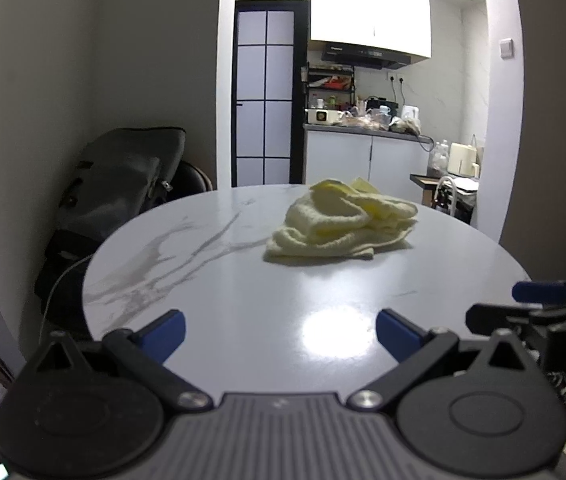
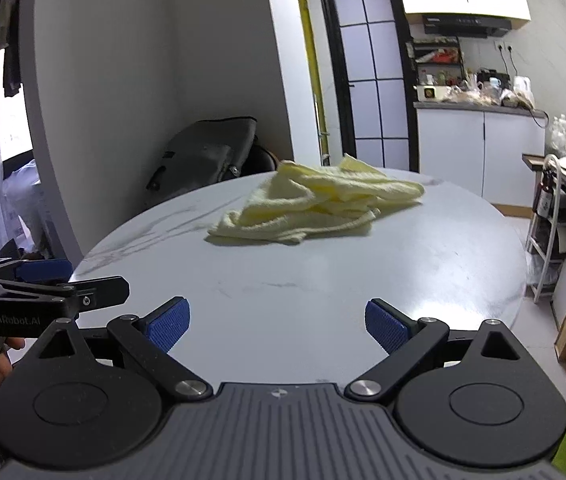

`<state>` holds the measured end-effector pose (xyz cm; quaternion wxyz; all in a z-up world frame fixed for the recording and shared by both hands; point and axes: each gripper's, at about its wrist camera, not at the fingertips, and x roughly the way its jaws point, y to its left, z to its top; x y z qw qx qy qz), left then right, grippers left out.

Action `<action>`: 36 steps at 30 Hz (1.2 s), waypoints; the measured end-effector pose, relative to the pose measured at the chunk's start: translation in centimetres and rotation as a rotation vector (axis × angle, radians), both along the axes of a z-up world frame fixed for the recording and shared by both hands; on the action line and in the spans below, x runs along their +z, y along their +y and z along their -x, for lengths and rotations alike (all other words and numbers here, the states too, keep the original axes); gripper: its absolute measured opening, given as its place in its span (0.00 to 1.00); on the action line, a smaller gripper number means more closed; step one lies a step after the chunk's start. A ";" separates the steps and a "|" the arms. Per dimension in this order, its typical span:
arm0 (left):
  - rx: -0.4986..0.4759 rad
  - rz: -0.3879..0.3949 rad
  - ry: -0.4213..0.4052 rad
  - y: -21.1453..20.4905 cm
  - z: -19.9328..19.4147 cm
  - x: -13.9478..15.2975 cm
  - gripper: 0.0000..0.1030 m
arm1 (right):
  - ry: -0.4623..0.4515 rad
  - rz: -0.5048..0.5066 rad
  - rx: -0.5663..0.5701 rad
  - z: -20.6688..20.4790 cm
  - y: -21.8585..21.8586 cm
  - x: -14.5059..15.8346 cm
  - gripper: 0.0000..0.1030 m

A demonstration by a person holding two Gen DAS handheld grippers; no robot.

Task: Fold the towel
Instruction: 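Move both grippers open toward the crumpled yellow towel on the table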

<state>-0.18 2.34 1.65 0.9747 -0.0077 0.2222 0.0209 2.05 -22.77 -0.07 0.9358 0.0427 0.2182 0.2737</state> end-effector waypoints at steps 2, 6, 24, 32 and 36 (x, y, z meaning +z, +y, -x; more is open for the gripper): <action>0.003 -0.002 -0.005 0.2 0.3 0.3 1.00 | -0.006 0.008 -0.001 0.1 0.2 0.2 0.95; 0.008 -0.006 0.019 1.0 1.6 1.2 1.00 | -0.029 0.077 0.032 -0.2 1.0 0.3 0.95; 0.088 -0.018 0.020 3.3 2.8 3.2 1.00 | -0.022 0.058 0.073 -1.8 2.6 0.4 0.95; 0.082 -0.012 0.026 2.8 1.7 2.8 1.00 | -0.021 0.068 0.062 -2.5 1.9 0.4 0.95; 0.067 -0.003 0.034 2.4 0.8 3.1 1.00 | -0.005 0.063 0.041 -3.2 1.4 0.9 0.94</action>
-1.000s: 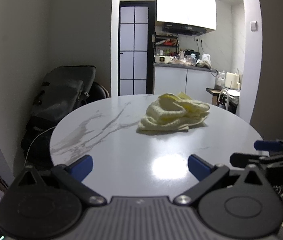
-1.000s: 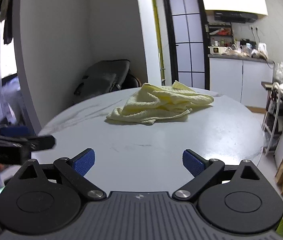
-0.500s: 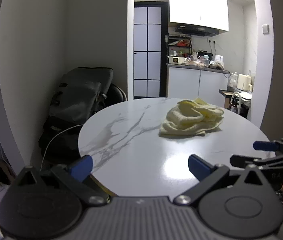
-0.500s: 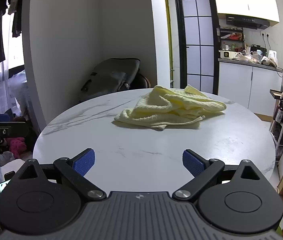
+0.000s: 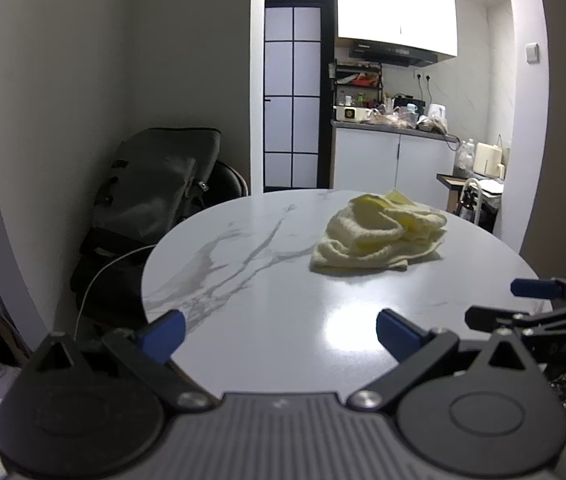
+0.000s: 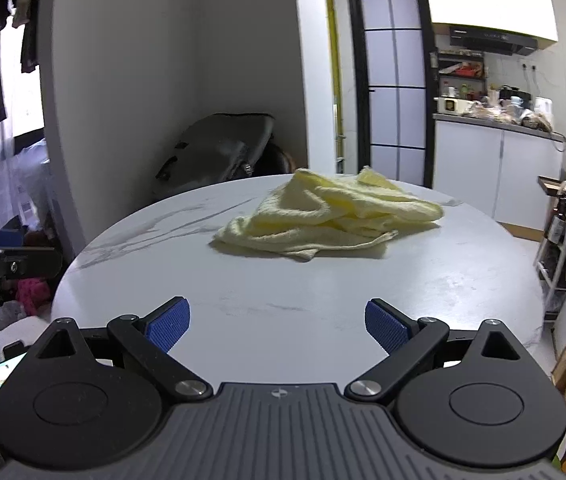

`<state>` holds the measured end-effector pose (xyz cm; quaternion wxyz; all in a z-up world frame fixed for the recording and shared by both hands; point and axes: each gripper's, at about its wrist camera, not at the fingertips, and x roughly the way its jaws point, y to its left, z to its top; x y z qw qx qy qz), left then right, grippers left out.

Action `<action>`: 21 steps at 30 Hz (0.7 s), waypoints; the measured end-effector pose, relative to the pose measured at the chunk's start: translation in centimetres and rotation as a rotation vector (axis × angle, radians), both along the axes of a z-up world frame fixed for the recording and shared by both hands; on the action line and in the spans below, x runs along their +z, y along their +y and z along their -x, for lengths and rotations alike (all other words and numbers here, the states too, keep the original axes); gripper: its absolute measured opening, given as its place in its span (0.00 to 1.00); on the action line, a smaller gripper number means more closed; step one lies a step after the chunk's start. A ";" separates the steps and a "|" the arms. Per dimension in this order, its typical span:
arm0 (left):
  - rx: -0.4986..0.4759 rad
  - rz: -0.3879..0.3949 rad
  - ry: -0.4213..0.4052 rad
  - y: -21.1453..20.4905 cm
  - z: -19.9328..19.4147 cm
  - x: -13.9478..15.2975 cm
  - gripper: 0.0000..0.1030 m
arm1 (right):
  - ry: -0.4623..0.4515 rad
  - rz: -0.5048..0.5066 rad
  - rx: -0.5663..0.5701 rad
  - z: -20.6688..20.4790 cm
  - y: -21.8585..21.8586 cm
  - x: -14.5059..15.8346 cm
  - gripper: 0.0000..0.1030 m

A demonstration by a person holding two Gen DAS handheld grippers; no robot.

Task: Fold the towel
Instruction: 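Move both grippers open toward the crumpled yellow towel on the table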

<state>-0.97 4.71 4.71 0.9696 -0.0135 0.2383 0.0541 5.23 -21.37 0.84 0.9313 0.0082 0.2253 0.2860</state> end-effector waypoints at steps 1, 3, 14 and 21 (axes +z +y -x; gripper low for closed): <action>-0.004 -0.001 -0.001 -0.1 -0.2 0.2 1.00 | 0.007 0.003 0.000 -0.2 -0.1 0.2 0.94; -0.013 -0.003 -0.004 -0.4 -0.7 0.5 1.00 | 0.007 0.015 -0.004 -0.5 -0.3 0.7 0.94; -0.069 -0.015 -0.032 -2.7 -3.2 2.5 1.00 | 0.006 0.009 -0.047 -1.9 -2.7 2.3 0.94; -0.085 -0.019 -0.012 -3.4 -4.8 2.6 1.00 | 0.022 0.020 -0.054 -3.0 -3.6 2.4 0.94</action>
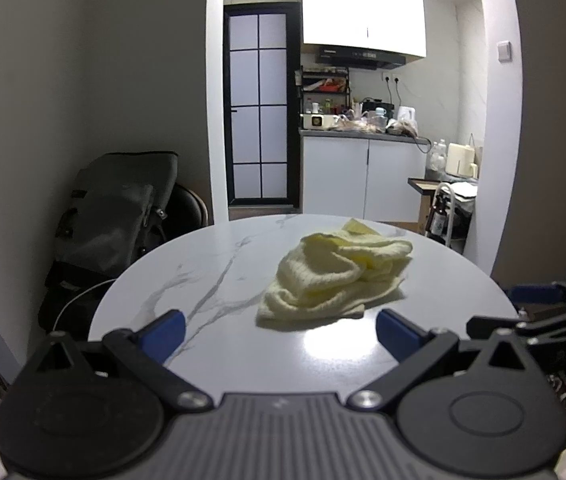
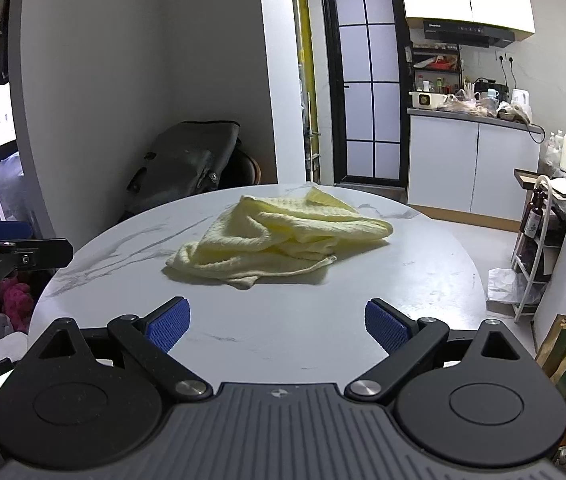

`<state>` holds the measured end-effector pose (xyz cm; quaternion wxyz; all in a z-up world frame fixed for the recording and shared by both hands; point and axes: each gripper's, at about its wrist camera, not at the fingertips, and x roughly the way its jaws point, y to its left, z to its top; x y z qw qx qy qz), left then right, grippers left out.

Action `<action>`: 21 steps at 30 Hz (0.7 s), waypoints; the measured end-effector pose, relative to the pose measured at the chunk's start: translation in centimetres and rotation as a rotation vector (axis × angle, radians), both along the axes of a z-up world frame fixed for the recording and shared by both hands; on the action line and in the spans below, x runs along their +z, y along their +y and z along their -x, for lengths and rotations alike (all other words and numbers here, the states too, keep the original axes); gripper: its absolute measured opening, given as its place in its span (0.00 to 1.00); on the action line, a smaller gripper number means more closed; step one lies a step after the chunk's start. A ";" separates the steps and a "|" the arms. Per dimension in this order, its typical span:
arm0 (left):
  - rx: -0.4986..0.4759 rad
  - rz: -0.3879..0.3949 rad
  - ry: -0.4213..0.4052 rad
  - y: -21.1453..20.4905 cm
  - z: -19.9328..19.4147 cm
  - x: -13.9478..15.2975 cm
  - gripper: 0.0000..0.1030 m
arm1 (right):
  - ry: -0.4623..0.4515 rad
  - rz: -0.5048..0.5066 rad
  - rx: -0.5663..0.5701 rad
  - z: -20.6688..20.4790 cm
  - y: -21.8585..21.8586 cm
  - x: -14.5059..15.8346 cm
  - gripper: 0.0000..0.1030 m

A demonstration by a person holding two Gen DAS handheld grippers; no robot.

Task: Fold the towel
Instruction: 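Move both grippers open toward the crumpled yellow towel on the table, then lower the right gripper onto the towel edge and close it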

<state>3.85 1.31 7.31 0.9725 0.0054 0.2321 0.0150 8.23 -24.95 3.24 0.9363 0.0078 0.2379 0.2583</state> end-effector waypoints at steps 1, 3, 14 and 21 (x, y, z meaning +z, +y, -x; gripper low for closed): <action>-0.001 0.005 0.005 0.0 -0.2 0.0 1.00 | 0.004 0.003 0.000 -0.2 -0.1 -0.1 0.94; -0.007 0.022 0.016 0.0 -0.7 0.0 1.00 | 0.013 0.008 -0.002 -0.4 -0.2 -0.2 0.94; -0.052 0.029 0.038 -0.1 -3.3 -0.4 1.00 | 0.032 0.035 -0.031 -1.1 -1.5 0.3 0.94; -0.094 0.055 0.058 -0.4 -5.2 -0.3 0.94 | 0.052 0.054 -0.034 -1.5 -2.4 0.7 0.94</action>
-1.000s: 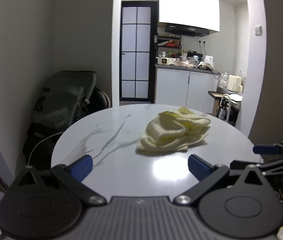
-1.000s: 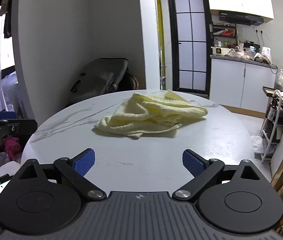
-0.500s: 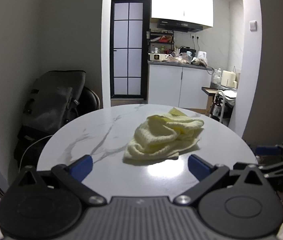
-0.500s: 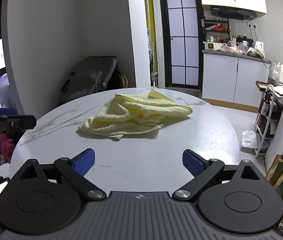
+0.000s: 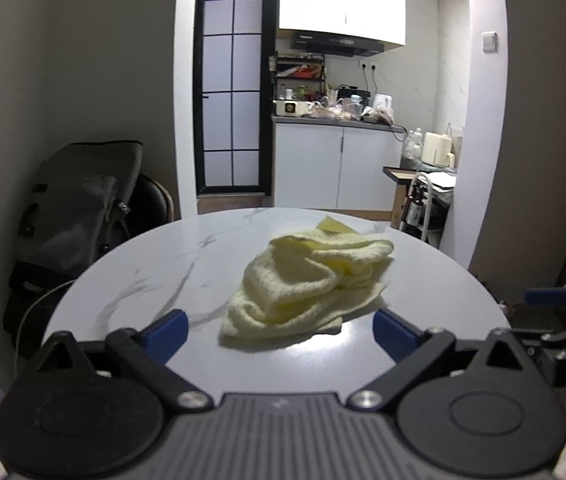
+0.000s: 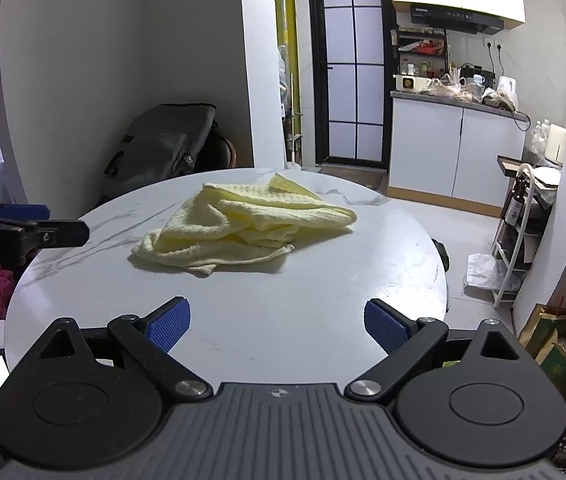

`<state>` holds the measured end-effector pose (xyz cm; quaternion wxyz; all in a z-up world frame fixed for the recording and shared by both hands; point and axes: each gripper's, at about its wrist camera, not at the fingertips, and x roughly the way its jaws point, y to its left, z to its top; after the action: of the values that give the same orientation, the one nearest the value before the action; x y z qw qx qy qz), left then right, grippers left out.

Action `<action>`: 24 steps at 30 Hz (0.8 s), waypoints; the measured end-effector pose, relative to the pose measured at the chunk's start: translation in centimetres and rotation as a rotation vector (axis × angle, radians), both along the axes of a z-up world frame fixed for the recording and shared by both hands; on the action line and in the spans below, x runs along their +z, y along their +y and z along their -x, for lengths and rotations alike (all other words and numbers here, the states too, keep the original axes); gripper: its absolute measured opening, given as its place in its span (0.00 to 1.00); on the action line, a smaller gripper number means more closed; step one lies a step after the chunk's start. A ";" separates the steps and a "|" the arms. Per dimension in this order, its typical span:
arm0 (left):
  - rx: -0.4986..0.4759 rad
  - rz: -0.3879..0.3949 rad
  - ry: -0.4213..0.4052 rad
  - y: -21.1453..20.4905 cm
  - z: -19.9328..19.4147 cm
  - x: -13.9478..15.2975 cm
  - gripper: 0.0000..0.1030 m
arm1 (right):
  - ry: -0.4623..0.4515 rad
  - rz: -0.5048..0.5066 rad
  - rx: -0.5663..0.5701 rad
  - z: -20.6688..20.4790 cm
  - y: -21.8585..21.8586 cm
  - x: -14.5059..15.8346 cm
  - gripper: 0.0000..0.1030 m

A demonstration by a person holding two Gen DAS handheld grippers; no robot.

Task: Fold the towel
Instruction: 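Lower the right gripper onto the towel edge and close it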

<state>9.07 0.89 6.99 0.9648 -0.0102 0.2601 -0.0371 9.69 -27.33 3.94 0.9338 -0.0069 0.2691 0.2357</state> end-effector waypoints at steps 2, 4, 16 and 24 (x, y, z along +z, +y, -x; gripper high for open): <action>-0.014 0.032 0.018 0.1 -0.7 0.0 0.92 | 0.006 -0.003 -0.006 -0.3 -0.1 0.1 0.94; -0.023 0.039 0.022 0.1 -1.2 0.1 0.91 | 0.011 -0.004 -0.006 -0.5 -0.1 0.1 0.93; -0.043 -0.008 0.023 0.5 -3.4 0.1 0.86 | 0.046 -0.003 0.019 -2.8 0.6 -0.5 0.81; -0.052 -0.007 0.043 1.0 -4.4 -0.8 0.74 | 0.061 0.009 0.052 -4.6 2.2 -0.9 0.72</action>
<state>13.45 1.85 6.17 0.9577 -0.0008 0.2813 -0.0612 14.28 -25.13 3.06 0.9187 -0.0109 0.2982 0.2587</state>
